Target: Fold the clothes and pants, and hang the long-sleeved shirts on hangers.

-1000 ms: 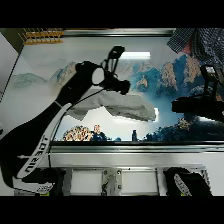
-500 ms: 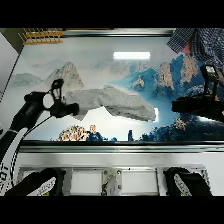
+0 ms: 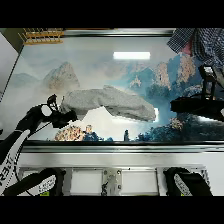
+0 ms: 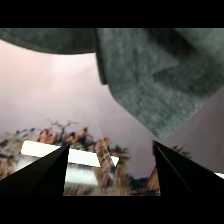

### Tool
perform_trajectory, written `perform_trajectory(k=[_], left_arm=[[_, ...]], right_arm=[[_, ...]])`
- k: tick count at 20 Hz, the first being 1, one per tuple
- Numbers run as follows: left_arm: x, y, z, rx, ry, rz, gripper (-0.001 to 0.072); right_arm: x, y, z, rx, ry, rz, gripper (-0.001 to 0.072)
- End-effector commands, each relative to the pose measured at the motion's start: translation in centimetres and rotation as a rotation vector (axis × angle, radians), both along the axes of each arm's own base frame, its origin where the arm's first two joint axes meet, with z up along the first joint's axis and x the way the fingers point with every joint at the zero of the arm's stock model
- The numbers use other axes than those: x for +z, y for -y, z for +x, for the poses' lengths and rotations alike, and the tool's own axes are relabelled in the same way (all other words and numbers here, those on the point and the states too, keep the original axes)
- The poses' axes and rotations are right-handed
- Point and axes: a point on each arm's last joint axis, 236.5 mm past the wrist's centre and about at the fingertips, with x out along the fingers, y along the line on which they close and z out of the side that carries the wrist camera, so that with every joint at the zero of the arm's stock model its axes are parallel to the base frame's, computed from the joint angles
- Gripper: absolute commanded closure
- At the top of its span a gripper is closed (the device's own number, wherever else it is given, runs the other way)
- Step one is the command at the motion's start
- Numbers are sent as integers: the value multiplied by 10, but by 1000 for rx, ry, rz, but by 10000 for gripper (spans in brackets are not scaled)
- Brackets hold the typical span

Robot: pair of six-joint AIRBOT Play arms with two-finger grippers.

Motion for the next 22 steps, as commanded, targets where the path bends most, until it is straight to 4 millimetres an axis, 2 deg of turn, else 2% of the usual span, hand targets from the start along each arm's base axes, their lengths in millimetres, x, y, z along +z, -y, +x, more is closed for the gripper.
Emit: perform_trajectory(k=[1, 7, 8, 9, 10, 11, 12, 13, 14, 16, 18, 20, 22], left_arm=[[-7, 25, 21, -40, 8, -22, 166], [-16, 48, 47, -45, -5, -31, 169], [-17, 49, 49, -43, -7, -31, 289], [-19, 49, 51, -44, -9, -30, 578], [-19, 48, 52, -42, -5, -29, 699], [-18, 46, 52, -40, -4, -28, 701], [-14, 43, 53, -36, 2, -28, 701], [-6, 38, 56, -37, 26, -23, 701], [5, 34, 60, -47, 60, -22, 701], [30, 27, 65, -63, 127, -18, 701], [47, 27, 64, -84, 181, -14, 701], [53, 26, 58, -83, 202, -14, 701], [49, 25, 48, -84, 190, -13, 701]], right_arm=[[-1, -1, 0, 2, -5, 6, 696], [-1, -1, 0, 2, -5, 5, 695], [-1, -1, 0, 2, -5, 4, 695], [-2, -1, 0, 2, -6, 1, 689], [-2, 0, 0, 1, -8, -2, 686], [-6, 4, -1, -3, -15, -20, 683], [-15, 14, -3, -40, -41, -44, 533], [-30, 29, -6, -109, -88, -62, 245], [-49, 44, -13, -186, -147, -63, 109], [-102, 60, -31, -316, -287, 4, 112], [-153, 57, -40, -424, -382, 129, 112], [-188, 46, -30, -527, -393, 279, 112], [-207, 35, -11, -577, -377, 392, 112]])
